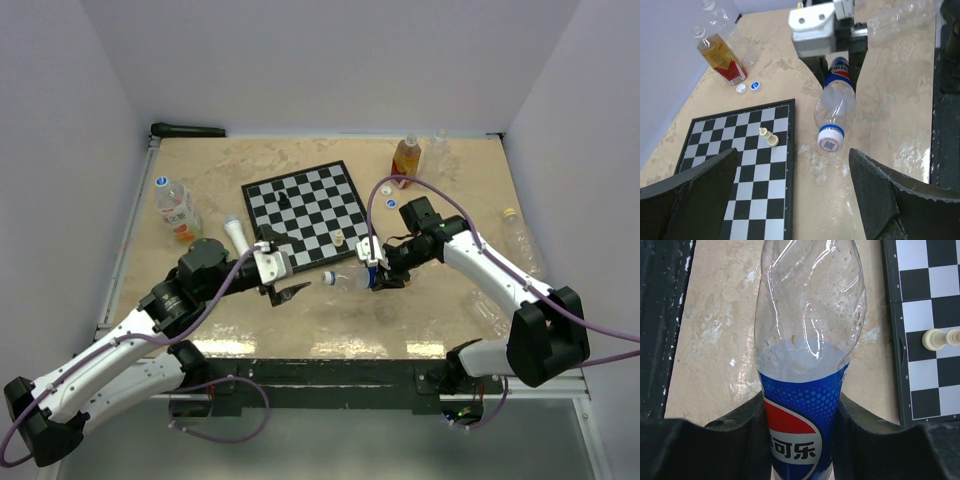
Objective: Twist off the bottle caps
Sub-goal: Unscrew the bottle cap from the plastic bottle.
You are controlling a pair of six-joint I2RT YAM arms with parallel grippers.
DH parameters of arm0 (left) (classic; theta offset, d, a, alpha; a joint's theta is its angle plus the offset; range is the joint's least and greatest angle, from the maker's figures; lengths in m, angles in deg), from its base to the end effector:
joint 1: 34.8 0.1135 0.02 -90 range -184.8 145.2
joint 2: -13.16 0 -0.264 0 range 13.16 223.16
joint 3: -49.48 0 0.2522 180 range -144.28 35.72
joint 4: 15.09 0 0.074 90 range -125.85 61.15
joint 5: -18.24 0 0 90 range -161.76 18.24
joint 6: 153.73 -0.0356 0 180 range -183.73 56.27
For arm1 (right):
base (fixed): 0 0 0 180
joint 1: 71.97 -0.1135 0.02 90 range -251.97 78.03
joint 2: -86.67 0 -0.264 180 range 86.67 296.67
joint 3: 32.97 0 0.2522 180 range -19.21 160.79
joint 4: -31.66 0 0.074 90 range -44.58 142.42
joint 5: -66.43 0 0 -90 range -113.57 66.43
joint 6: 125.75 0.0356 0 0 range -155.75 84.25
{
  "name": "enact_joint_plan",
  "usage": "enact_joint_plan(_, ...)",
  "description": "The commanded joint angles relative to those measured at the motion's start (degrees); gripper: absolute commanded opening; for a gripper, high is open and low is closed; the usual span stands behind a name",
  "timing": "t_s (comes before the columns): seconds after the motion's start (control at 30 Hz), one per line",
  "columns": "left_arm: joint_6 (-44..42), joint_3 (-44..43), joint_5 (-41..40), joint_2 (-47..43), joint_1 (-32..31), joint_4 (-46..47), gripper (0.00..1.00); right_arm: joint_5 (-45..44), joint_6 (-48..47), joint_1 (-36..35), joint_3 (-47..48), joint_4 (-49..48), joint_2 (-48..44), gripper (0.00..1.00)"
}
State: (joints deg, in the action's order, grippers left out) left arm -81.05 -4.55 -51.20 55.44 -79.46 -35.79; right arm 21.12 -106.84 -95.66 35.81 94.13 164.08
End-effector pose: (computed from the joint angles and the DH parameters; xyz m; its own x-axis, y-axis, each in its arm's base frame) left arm 0.1175 -0.1337 0.3258 0.1638 0.2301 -0.9593 0.8968 0.3704 0.2419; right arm 0.2133 0.1209 0.2394 0.1868 -0.6525 -0.7344 -0.9798 -0.1783 -0.0908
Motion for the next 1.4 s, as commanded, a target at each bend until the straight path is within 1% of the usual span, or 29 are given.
enact_joint_plan(0.0, -12.55, 2.04, 5.63, 1.39, 0.10, 2.19, 0.97, 0.75, 0.07, -0.05, 1.14, 0.42, 0.03, 0.00)
enact_joint_plan(0.23, -14.67, 4.76, 7.83, 5.44, 0.02, 4.04, 0.95, 0.75, -0.01, -0.05, 1.14, 0.51, 0.29, 0.00)
enact_joint_plan(0.37, -13.53, 6.69, 8.18, 4.92, 0.02, 6.06, 0.95, 0.75, -0.01, 0.04, 1.14, 0.51, 0.46, 0.00)
enact_joint_plan(0.4, -13.27, 7.22, 8.27, 4.65, 0.02, 8.15, 0.95, 0.75, -0.01, -0.05, 1.14, 0.60, 0.46, 0.00)
enact_joint_plan(0.53, -12.82, 8.54, 8.62, 4.04, 0.02, 9.31, 0.95, 0.75, -0.01, -0.14, 1.14, 0.51, 0.55, 0.00)
enact_joint_plan(0.9, -13.35, 8.63, 9.24, 4.30, 0.02, 9.40, 0.94, 0.75, -0.10, -0.05, 1.14, 0.60, 0.73, 0.00)
enact_joint_plan(1.13, -15.81, 8.46, 9.94, 3.95, 0.02, 8.43, 0.93, 0.75, -0.10, -0.22, 1.14, 0.60, 0.73, 0.00)
enact_joint_plan(1.37, -16.87, 6.97, 11.87, 6.75, -0.07, 8.17, 0.88, 0.67, -0.10, -0.31, 1.23, 0.69, 0.55, 0.00)
